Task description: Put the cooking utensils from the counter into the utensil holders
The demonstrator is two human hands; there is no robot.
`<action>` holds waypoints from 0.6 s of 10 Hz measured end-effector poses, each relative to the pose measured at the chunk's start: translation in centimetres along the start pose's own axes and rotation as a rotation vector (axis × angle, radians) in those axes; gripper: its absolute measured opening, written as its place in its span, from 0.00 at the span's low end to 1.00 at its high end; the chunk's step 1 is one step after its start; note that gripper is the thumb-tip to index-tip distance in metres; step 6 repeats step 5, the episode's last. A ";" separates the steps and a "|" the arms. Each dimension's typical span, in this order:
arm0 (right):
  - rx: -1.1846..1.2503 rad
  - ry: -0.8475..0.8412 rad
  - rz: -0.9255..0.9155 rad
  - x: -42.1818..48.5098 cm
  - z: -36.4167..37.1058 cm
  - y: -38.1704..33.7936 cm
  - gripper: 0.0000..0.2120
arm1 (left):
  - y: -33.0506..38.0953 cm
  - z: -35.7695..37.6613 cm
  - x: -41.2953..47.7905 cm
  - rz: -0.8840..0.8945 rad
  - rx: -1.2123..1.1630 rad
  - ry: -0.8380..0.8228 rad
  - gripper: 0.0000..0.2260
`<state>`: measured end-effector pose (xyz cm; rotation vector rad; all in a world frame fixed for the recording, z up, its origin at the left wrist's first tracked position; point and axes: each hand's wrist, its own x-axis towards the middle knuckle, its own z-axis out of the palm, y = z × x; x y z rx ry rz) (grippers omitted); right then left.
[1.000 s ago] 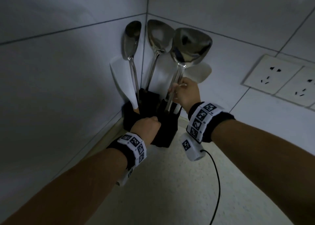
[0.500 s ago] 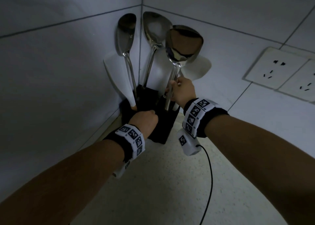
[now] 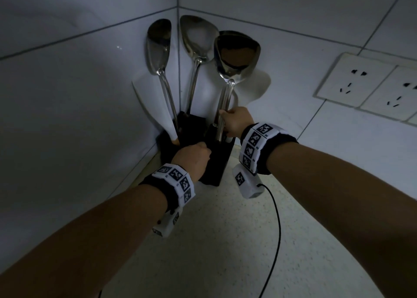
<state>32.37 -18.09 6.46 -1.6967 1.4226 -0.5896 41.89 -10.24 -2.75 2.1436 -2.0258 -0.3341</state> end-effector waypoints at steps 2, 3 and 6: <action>-0.021 -0.045 0.048 0.4 0.3 0.6 0.20 | 0.1 -0.7 -0.6 0.027 0.033 0.025 0.11; -0.025 -0.131 0.046 0.9 0.2 1.2 0.13 | 0.2 -1.5 -1.7 0.020 0.054 0.063 0.12; -0.025 -0.170 0.027 1.3 -1.2 3.5 0.11 | 1.9 -3.2 -4.4 0.041 0.101 0.211 0.12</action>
